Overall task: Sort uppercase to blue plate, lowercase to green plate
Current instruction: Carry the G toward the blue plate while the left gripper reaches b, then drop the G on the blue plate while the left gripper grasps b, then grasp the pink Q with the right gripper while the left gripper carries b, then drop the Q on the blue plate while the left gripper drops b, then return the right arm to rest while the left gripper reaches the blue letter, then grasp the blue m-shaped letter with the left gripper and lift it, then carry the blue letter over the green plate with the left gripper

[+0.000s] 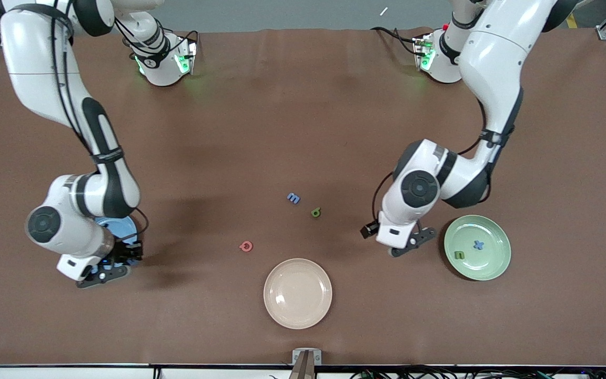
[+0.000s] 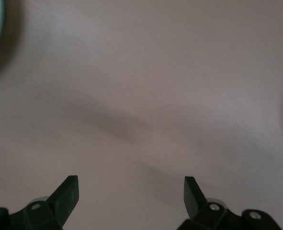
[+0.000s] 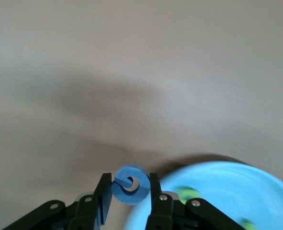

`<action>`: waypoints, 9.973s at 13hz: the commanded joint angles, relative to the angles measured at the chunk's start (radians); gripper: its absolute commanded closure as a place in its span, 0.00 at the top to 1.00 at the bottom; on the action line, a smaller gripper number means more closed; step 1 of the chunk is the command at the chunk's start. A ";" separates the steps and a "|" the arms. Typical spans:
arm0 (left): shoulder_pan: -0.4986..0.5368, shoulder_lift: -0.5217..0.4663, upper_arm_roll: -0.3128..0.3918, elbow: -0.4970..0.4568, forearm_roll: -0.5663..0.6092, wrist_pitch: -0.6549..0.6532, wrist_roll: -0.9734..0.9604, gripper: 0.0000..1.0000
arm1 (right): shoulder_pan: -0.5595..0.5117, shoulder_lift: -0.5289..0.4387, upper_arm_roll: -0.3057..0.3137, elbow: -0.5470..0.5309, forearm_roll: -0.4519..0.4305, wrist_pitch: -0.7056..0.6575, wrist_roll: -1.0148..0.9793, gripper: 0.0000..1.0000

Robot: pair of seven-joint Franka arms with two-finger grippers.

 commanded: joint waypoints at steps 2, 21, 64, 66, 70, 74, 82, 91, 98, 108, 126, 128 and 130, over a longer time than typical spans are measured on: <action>-0.102 0.045 0.010 0.047 0.001 0.024 -0.035 0.88 | -0.088 -0.040 0.022 -0.024 -0.007 -0.134 -0.129 0.12; -0.309 0.266 0.067 0.213 0.002 0.126 -0.497 0.71 | 0.390 0.064 0.035 0.063 0.072 0.097 0.733 1.00; 0.346 0.045 0.066 -0.022 0.068 -0.072 0.297 0.66 | -0.186 0.035 0.007 0.076 -0.024 -0.298 -0.356 0.56; 0.339 0.033 0.059 -0.027 0.058 -0.086 0.276 0.99 | -0.186 0.041 0.007 0.074 -0.023 -0.300 -0.357 0.77; 0.332 -0.002 -0.035 -0.027 0.058 -0.147 0.198 0.99 | -0.182 0.030 0.013 0.092 -0.003 -0.278 -0.353 1.00; 0.285 0.002 -0.184 -0.015 0.064 -0.150 0.009 0.99 | -0.150 -0.016 0.012 0.132 0.089 -0.269 -0.328 1.00; -0.008 0.088 -0.183 0.024 0.045 0.070 -0.474 0.98 | -0.113 -0.265 0.010 0.118 0.082 -0.433 0.044 1.00; -0.275 0.187 -0.050 0.116 0.045 0.157 -0.709 0.76 | -0.111 -0.588 0.007 -0.020 0.019 -0.616 0.172 1.00; -0.326 0.249 -0.026 0.203 0.036 0.149 -0.790 0.67 | -0.096 -0.623 0.016 0.086 -0.072 -0.777 0.204 1.00; -0.386 0.291 0.026 0.228 0.038 0.107 -0.793 0.51 | -0.076 -0.719 0.021 -0.065 -0.076 -0.672 0.213 1.00; -0.018 0.076 0.075 0.133 0.101 -0.130 -0.348 0.00 | -0.055 -0.763 0.024 -0.035 -0.069 -0.656 0.218 1.00; 0.059 0.088 0.075 0.133 0.101 -0.118 -0.256 0.00 | -0.056 -0.758 0.022 -0.029 -0.067 -0.654 0.219 1.00; 0.134 0.087 0.073 0.128 0.099 -0.118 -0.159 0.00 | -0.061 -0.757 0.021 -0.029 -0.067 -0.656 0.219 1.00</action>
